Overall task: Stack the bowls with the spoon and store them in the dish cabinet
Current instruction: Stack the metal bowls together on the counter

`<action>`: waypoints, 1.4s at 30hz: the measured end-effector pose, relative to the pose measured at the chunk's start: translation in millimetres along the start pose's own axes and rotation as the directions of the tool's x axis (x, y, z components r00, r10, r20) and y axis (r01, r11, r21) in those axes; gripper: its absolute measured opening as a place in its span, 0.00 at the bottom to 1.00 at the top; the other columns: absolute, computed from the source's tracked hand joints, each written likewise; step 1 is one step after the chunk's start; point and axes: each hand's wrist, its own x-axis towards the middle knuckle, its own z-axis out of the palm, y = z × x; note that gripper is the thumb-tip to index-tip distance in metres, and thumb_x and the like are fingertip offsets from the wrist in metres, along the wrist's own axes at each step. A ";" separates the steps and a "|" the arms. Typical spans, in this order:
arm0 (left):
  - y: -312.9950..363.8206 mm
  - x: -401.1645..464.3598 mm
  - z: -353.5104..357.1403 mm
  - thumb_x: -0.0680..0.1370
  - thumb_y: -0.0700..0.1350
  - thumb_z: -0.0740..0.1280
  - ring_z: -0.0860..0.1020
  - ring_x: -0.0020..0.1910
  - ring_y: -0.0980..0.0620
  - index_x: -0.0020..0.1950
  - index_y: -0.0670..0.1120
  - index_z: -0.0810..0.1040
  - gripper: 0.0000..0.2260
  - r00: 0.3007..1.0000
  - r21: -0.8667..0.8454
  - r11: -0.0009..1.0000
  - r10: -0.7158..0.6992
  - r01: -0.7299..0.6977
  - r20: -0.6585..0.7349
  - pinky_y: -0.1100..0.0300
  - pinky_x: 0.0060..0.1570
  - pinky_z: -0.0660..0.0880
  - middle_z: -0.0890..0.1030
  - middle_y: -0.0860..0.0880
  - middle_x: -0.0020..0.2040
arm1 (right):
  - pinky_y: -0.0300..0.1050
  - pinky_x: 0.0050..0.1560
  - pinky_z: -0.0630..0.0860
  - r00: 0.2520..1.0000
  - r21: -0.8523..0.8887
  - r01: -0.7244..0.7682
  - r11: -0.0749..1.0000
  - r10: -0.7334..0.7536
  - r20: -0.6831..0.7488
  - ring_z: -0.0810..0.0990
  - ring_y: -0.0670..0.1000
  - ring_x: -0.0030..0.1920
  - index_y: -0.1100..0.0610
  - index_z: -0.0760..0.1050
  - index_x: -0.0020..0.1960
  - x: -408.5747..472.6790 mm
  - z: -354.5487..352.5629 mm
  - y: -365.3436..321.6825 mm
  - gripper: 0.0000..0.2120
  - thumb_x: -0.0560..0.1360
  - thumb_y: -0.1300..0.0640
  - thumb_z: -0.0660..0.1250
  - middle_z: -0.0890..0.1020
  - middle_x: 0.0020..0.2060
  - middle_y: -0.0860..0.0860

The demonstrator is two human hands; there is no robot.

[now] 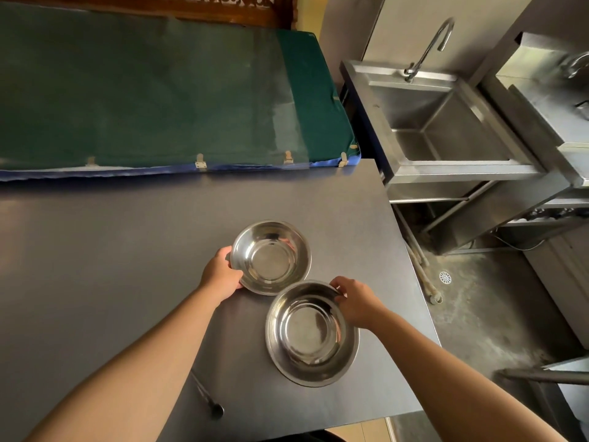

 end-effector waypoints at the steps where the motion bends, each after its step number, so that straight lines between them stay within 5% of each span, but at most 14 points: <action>1: -3.0 -3.5 -1.4 0.74 0.31 0.65 0.83 0.47 0.43 0.72 0.51 0.69 0.29 1.000 0.001 1.000 0.003 -0.003 0.002 0.47 0.46 0.84 0.79 0.44 0.50 | 0.49 0.49 0.78 1.000 0.015 0.000 1.000 0.000 -0.010 0.81 0.55 0.49 0.53 0.80 0.57 -1.4 -2.4 -2.5 0.10 0.78 0.60 0.63 0.84 0.49 0.53; 14: -35.0 -44.3 -12.8 0.74 0.35 0.70 0.82 0.49 0.45 0.72 0.53 0.70 0.29 0.999 -0.012 1.000 -0.022 0.022 0.034 0.50 0.43 0.84 0.81 0.48 0.54 | 0.46 0.41 0.80 0.988 0.338 -0.122 0.933 0.148 -0.051 0.82 0.55 0.40 0.53 0.81 0.49 11.4 -7.9 -49.5 0.07 0.72 0.55 0.71 0.86 0.39 0.50; 19: -36.8 -53.8 -17.7 0.75 0.41 0.66 0.84 0.39 0.47 0.72 0.52 0.70 0.25 1.000 0.044 0.999 -0.001 0.000 0.020 0.54 0.38 0.83 0.81 0.49 0.49 | 0.61 0.46 0.85 0.975 0.388 -0.187 0.902 0.219 -0.040 0.86 0.61 0.44 0.55 0.81 0.52 20.0 2.3 -61.0 0.09 0.71 0.58 0.69 0.86 0.41 0.56; 23: -36.6 -58.2 -24.9 0.71 0.46 0.61 0.83 0.51 0.41 0.72 0.49 0.70 0.27 0.999 0.140 0.989 0.051 -0.053 0.014 0.45 0.54 0.80 0.81 0.48 0.57 | 0.59 0.45 0.86 0.967 0.405 -0.205 0.891 0.248 -0.056 0.87 0.60 0.43 0.55 0.82 0.53 26.3 10.7 -69.8 0.11 0.71 0.59 0.68 0.86 0.41 0.55; 27: -37.7 -57.8 -29.0 0.74 0.46 0.63 0.81 0.55 0.42 0.76 0.47 0.66 0.28 0.997 0.183 0.980 0.071 -0.073 0.022 0.49 0.60 0.76 0.79 0.49 0.62 | 0.57 0.46 0.86 0.965 0.430 -0.192 0.882 0.249 -0.079 0.86 0.58 0.43 0.54 0.81 0.53 29.0 15.5 -78.8 0.11 0.71 0.59 0.69 0.86 0.41 0.54; 31: -36.4 -56.8 -29.8 0.77 0.46 0.64 0.76 0.61 0.48 0.76 0.48 0.65 0.27 0.992 0.286 0.950 0.126 -0.127 0.022 0.58 0.58 0.70 0.77 0.50 0.64 | 0.51 0.48 0.84 0.970 0.402 -0.133 0.906 0.202 -0.134 0.85 0.57 0.45 0.54 0.83 0.55 33.9 17.7 -82.7 0.13 0.72 0.58 0.67 0.87 0.44 0.52; 37: -35.1 -57.8 -29.8 0.76 0.45 0.62 0.76 0.61 0.47 0.73 0.50 0.69 0.23 0.980 0.411 0.890 0.186 -0.196 0.063 0.57 0.57 0.71 0.73 0.48 0.65 | 0.48 0.49 0.81 0.974 0.273 -0.074 0.959 0.129 -0.189 0.84 0.58 0.49 0.55 0.83 0.59 42.6 21.5 -79.0 0.15 0.75 0.60 0.65 0.87 0.49 0.54; 42: -34.2 -57.4 -30.4 0.75 0.44 0.61 0.77 0.60 0.46 0.72 0.51 0.68 0.24 0.965 0.494 0.829 0.238 -0.262 0.112 0.53 0.57 0.74 0.71 0.48 0.66 | 0.45 0.51 0.75 0.980 0.118 -0.052 0.992 0.073 -0.185 0.81 0.59 0.55 0.54 0.79 0.65 48.4 27.6 -72.3 0.16 0.80 0.56 0.63 0.76 0.62 0.56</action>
